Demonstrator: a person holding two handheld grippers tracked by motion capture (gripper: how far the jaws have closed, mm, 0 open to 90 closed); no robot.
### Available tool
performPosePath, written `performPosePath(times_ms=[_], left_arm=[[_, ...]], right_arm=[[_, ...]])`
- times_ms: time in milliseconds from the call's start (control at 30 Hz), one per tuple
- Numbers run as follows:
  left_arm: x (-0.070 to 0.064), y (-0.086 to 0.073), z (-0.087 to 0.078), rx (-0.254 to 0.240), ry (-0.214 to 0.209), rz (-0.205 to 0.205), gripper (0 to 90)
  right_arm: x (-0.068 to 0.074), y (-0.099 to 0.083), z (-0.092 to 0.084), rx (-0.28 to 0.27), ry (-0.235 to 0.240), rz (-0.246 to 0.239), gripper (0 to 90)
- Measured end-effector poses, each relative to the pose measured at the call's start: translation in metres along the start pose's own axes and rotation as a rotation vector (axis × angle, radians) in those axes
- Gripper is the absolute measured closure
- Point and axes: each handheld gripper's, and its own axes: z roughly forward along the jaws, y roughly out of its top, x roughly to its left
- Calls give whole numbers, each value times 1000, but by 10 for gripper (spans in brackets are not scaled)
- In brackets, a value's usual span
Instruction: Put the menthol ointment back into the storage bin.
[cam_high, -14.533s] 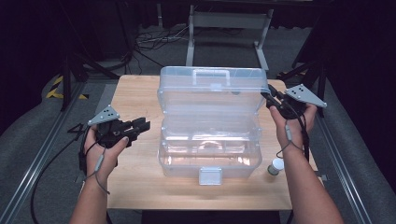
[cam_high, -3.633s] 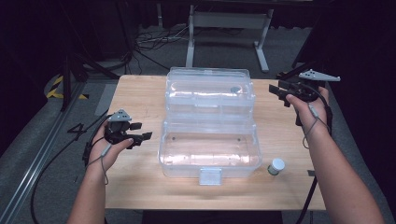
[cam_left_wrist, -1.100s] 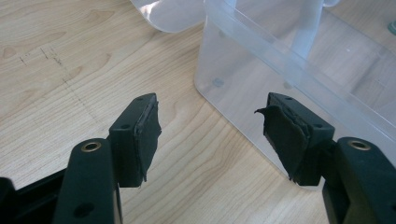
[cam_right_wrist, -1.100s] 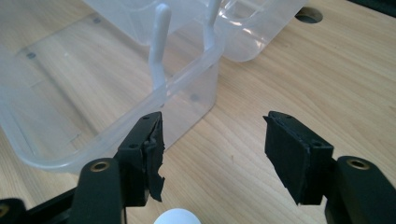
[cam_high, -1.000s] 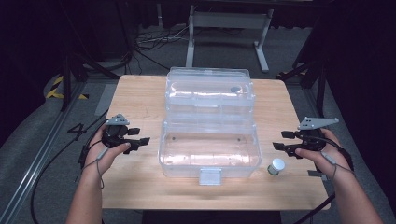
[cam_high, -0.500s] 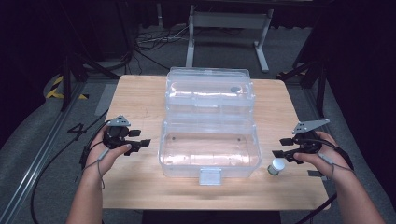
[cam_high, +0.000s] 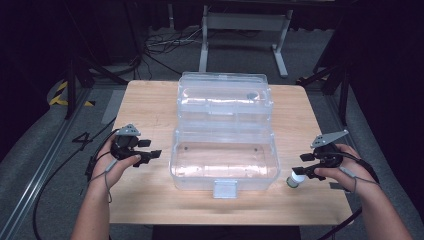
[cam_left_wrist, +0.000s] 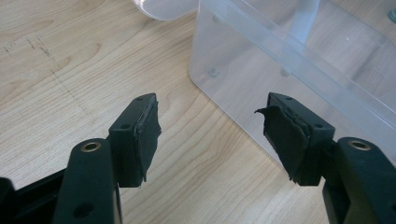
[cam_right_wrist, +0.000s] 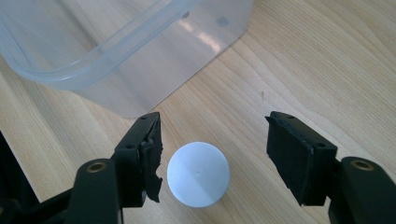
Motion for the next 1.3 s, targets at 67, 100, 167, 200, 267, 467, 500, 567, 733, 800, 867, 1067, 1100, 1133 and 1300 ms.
performPosePath(times_ms=[67,100,167,200,267,467,500,567,733,800,867,1067,1100,1133,1300], left_arm=[[0,0,-1,-2,4,-1,367],[0,0,-2,-2,5,2,367],[1,1,-2,1,2,3,367],[1,1,-2,1,2,3,367],[0,0,-3,3,2,7,367],[0,-2,-6,4,5,8,367],[-1,-2,-7,5,7,4,367],[-1,-3,-8,4,7,3,367],[-1,-6,-11,5,12,7,367],[-2,-7,-12,7,14,-3,367],[-2,-8,-12,9,16,-3,367],[-2,-10,-13,14,17,-6,366],[-2,-10,-13,15,17,-5,365],[-2,-10,-13,15,17,-5,365],[-2,-11,-14,13,19,-5,365]], right_arm=[[0,0,0,6,2,-6,363],[1,1,0,11,2,-12,363],[2,3,1,18,4,-29,363],[2,3,1,18,4,-29,363],[2,4,3,25,11,-50,364],[4,4,6,51,22,-65,365],[4,4,7,65,27,-68,365],[5,4,8,78,30,-88,365],[7,4,14,106,51,-107,364],[8,4,16,120,57,-113,364],[8,3,18,128,65,-118,363],[6,-2,24,181,70,-128,363],[5,-3,25,186,70,-130,366],[5,-3,25,186,70,-130,366],[4,-5,27,225,69,-167,408]])
